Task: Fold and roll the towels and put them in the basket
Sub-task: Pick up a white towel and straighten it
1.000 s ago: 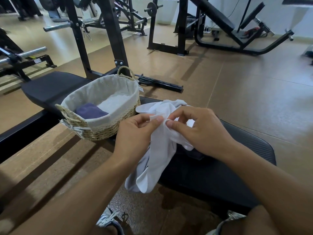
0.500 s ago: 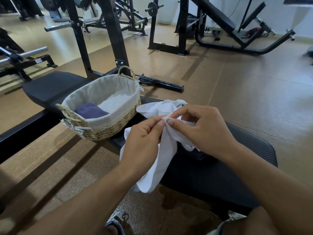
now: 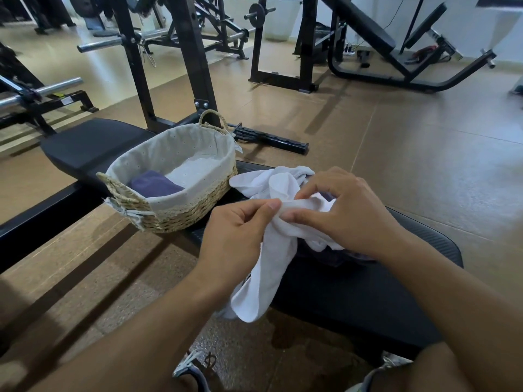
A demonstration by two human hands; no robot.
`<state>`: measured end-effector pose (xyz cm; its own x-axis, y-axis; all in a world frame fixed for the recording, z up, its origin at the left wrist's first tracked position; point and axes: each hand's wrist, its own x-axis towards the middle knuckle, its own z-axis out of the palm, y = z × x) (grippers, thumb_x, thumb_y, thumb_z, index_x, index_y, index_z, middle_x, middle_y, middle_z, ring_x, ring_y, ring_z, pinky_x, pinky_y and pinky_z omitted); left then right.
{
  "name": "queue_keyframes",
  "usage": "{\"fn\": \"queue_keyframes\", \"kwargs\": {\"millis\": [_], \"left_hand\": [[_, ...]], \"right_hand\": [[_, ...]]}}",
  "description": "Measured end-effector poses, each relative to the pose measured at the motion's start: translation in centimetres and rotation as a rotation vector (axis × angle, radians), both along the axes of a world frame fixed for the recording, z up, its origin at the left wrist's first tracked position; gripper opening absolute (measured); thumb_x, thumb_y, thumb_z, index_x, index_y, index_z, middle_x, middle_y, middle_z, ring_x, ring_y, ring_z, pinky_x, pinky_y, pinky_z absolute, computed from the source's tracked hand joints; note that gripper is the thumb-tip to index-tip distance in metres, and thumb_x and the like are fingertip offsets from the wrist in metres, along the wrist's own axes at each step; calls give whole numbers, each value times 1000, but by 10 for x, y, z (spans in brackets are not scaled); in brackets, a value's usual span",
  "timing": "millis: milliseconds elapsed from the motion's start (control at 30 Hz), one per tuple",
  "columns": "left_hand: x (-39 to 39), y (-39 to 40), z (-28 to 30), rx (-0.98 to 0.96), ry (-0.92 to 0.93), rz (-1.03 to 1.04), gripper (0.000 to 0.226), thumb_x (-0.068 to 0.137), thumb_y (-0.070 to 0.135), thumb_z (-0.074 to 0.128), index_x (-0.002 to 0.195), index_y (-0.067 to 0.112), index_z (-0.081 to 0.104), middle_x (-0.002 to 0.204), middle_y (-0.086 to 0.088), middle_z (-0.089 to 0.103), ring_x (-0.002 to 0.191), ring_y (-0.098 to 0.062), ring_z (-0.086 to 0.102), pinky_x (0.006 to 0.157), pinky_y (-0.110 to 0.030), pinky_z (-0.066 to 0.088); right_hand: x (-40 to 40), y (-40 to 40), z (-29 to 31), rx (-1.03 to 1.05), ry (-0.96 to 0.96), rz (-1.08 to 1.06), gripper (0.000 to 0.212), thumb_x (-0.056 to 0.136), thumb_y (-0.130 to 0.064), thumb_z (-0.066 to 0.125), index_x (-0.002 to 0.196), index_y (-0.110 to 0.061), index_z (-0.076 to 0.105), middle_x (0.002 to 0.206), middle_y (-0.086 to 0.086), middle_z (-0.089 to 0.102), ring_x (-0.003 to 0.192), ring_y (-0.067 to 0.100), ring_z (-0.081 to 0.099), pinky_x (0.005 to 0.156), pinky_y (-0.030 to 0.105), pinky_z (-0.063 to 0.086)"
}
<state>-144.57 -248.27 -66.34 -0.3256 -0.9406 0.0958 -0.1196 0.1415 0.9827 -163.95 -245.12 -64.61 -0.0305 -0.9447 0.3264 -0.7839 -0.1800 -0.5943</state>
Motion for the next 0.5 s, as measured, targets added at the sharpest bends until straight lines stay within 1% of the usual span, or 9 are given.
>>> {"fn": "queue_keyframes", "kwargs": {"millis": [67, 133, 200, 233, 300, 333, 367, 433, 500], "left_hand": [[6, -6, 4, 14, 10, 66, 20, 99, 30, 63, 96, 22, 81, 87, 3, 80, 90, -20, 76, 86, -49, 60], [17, -21, 4, 13, 16, 191, 22, 100, 35, 62, 89, 25, 78, 74, 9, 76, 78, -20, 72, 75, -47, 59], [30, -39, 2, 25, 13, 320, 25, 97, 46, 58, 88, 29, 74, 65, 11, 67, 71, -25, 65, 68, -52, 57], [35, -48, 0, 54, 22, 375, 28, 93, 53, 55, 92, 31, 73, 71, 7, 68, 78, -31, 67, 73, -58, 58], [43, -64, -5, 117, 56, 482, 31, 93, 52, 50, 100, 30, 71, 97, -2, 73, 98, -31, 67, 89, -59, 56], [47, -71, -9, 138, 70, 526, 29, 98, 47, 49, 104, 28, 71, 108, -7, 72, 101, -27, 65, 94, -53, 55], [51, -78, -13, 150, 80, 563, 28, 102, 41, 47, 107, 25, 69, 113, -11, 71, 99, -23, 62, 92, -48, 55], [59, -88, -22, 167, 71, 608, 28, 104, 35, 46, 110, 21, 69, 115, -11, 69, 97, -23, 60, 85, -44, 55], [65, -94, -28, 171, 37, 644, 30, 104, 37, 45, 113, 21, 69, 117, -6, 70, 106, -24, 62, 93, -43, 53]], "right_hand": [[-9, -1, 1, 65, 54, 15, 34, 68, -69, 73, 79, -37, 67, 95, -26, 64, 104, -7, 49, 94, 24, 39], [-13, 1, 6, 90, 95, 48, 35, 66, -72, 72, 76, -40, 63, 110, -27, 64, 120, -5, 45, 108, 36, 39], [-7, 7, 13, 77, 144, 118, 31, 68, -71, 72, 73, -43, 60, 119, -28, 61, 129, -2, 41, 112, 43, 37], [-1, 10, 17, 61, 158, 172, 31, 70, -70, 73, 72, -43, 59, 122, -28, 59, 132, 0, 39, 112, 44, 37], [16, 19, 25, 38, 165, 307, 29, 74, -66, 74, 74, -43, 57, 124, -27, 58, 134, 3, 40, 113, 39, 36], [26, 24, 28, 38, 169, 374, 28, 76, -64, 75, 76, -41, 59, 123, -26, 58, 133, 3, 41, 113, 33, 34], [34, 28, 30, 39, 174, 436, 28, 77, -62, 76, 78, -38, 61, 121, -26, 59, 131, 3, 43, 111, 28, 34], [47, 36, 33, 39, 172, 536, 28, 78, -58, 78, 80, -33, 64, 115, -25, 62, 125, 4, 49, 106, 22, 35], [51, 40, 36, 45, 139, 585, 27, 79, -53, 80, 80, -31, 65, 108, -23, 65, 120, 5, 53, 103, 22, 37]]}}
